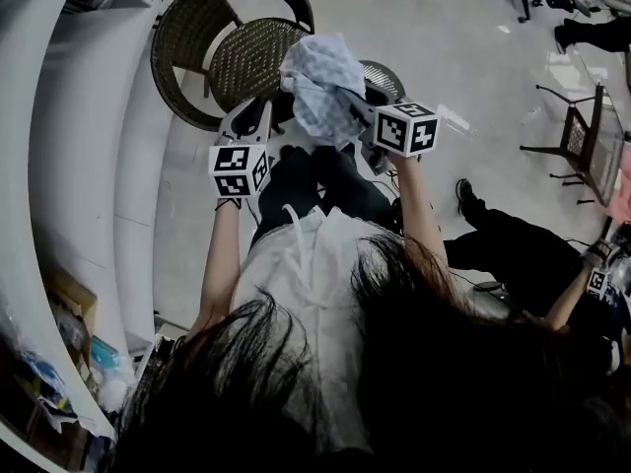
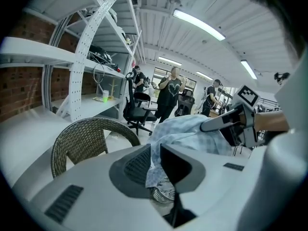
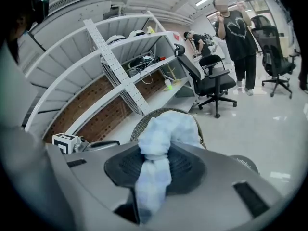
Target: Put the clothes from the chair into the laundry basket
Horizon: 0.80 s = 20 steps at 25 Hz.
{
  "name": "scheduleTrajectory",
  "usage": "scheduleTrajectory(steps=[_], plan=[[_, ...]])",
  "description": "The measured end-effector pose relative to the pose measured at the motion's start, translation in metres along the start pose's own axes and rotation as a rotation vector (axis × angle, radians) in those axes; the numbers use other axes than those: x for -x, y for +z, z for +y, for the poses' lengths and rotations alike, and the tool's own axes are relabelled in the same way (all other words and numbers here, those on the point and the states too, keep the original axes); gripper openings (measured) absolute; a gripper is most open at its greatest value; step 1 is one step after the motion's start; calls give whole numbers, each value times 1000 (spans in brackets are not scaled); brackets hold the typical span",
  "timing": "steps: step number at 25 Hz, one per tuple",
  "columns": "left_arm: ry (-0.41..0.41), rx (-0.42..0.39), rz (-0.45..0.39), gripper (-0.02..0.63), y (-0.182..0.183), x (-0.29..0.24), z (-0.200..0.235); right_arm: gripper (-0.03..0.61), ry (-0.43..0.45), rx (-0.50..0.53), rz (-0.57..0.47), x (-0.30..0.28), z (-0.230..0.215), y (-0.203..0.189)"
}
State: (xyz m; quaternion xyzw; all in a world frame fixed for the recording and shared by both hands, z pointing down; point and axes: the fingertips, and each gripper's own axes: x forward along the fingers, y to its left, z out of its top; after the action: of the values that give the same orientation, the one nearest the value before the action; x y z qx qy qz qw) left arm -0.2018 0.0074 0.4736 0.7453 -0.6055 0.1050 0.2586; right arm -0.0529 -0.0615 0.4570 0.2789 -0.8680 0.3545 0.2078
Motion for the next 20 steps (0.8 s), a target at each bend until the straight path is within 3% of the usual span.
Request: scheduleTrajectory(steps=[11, 20], plan=[[-159, -92, 48, 74, 8, -53, -83, 114, -143, -78, -94, 90, -71, -8], [-215, -137, 98, 74, -2, -89, -151, 113, -197, -129, -70, 136, -137, -38]])
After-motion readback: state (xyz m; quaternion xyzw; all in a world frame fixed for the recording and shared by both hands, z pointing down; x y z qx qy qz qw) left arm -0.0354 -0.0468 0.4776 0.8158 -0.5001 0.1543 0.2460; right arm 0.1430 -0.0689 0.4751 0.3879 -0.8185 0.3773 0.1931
